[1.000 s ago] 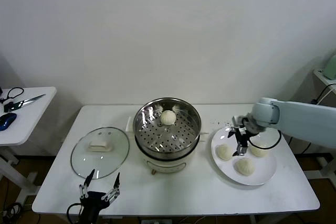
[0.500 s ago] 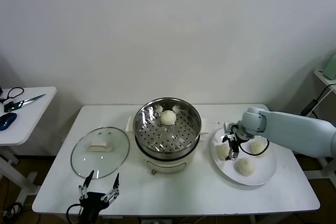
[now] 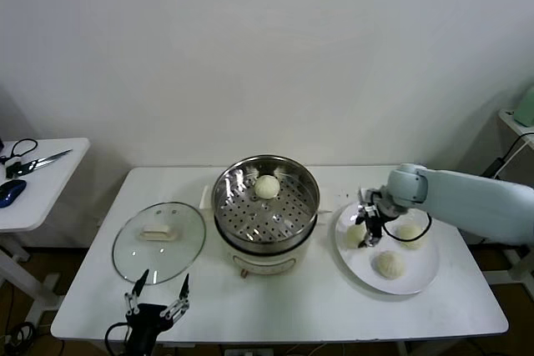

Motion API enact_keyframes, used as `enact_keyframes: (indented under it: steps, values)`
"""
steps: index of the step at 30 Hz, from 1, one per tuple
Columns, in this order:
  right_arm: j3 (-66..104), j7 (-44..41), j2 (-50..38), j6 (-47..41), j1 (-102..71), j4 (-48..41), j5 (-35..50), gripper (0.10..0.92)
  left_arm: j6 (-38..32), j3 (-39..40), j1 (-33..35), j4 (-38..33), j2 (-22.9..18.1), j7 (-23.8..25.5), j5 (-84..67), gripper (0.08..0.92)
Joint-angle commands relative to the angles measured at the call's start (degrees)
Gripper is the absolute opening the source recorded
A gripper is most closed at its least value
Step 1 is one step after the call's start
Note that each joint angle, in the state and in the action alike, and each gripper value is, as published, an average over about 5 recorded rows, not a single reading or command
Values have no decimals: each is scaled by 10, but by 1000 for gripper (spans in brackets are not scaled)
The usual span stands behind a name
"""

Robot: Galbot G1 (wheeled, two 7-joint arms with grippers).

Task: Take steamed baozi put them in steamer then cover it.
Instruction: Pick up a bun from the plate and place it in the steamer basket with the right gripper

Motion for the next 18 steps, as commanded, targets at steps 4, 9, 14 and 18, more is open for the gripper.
enact_keyframes:
  steps: [4, 9, 14, 18]
  values:
    - [-168, -107, 53, 31, 357, 39, 131, 645, 2, 2, 0, -4, 6, 1, -3, 823]
    - [-116, -104, 108, -3, 405, 63, 229, 645, 3, 7, -1, -7, 9, 1, -2, 823]
    - [-31, -40, 166, -58, 351, 114, 290, 645, 3, 13, 0, -9, 12, 1, -1, 823]
    - [-6, 0, 230, -81, 282, 120, 295, 642, 3, 14, 1, -11, 14, 1, -1, 823]
